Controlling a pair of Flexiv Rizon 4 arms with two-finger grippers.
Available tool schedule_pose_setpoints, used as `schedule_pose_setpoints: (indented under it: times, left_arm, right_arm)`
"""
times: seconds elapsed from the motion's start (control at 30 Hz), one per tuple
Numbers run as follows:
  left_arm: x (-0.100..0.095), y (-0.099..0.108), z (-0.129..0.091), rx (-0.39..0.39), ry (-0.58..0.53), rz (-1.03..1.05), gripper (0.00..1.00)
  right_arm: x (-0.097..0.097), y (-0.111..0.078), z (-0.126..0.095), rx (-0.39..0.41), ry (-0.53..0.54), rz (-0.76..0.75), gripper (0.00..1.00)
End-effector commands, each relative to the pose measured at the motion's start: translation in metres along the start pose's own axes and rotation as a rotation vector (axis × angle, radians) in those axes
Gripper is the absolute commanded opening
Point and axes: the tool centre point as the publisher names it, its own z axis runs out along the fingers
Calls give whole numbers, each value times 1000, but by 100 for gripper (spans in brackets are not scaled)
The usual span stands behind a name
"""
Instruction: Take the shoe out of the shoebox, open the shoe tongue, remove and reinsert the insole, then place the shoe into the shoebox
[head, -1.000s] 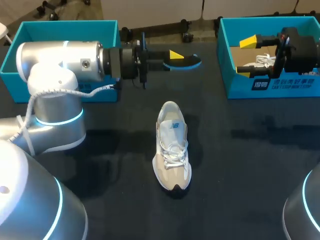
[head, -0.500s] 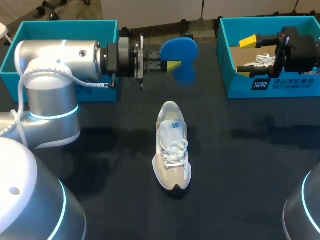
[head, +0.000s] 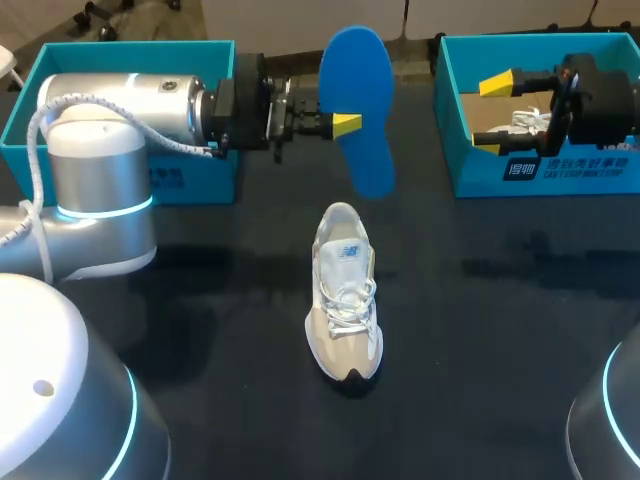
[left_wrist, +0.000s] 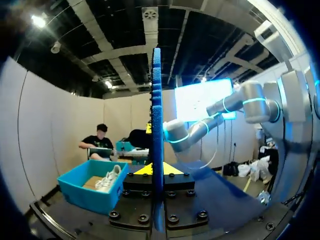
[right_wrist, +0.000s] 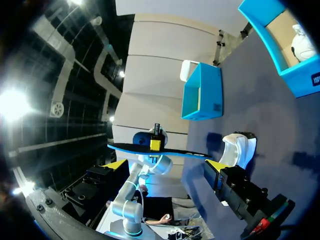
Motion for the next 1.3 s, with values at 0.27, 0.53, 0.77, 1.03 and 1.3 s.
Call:
schedule_pose_setpoints:
  times: [0.27,0.53,0.77,1.03,1.3]
  left_arm:
    - [1,-3,-2,-67,65,-732,0]
    - [8,12,0,-98,134,-1102,0]
    - [5,24,1,-61,144,-1259,0]
    - [-1,32,3,-56,164,-1448,0]
    - [-4,36,3,-35,198,-1564,0]
  right_arm:
    - [0,0,1,-1,-1,0,100]
    - [0,0,1,-1,-1,0,100]
    - [0,0,1,-1,-1,0,100]
    - [0,0,1,-1,-1,0,100]
    - [0,0,1,-1,-1,0,100]
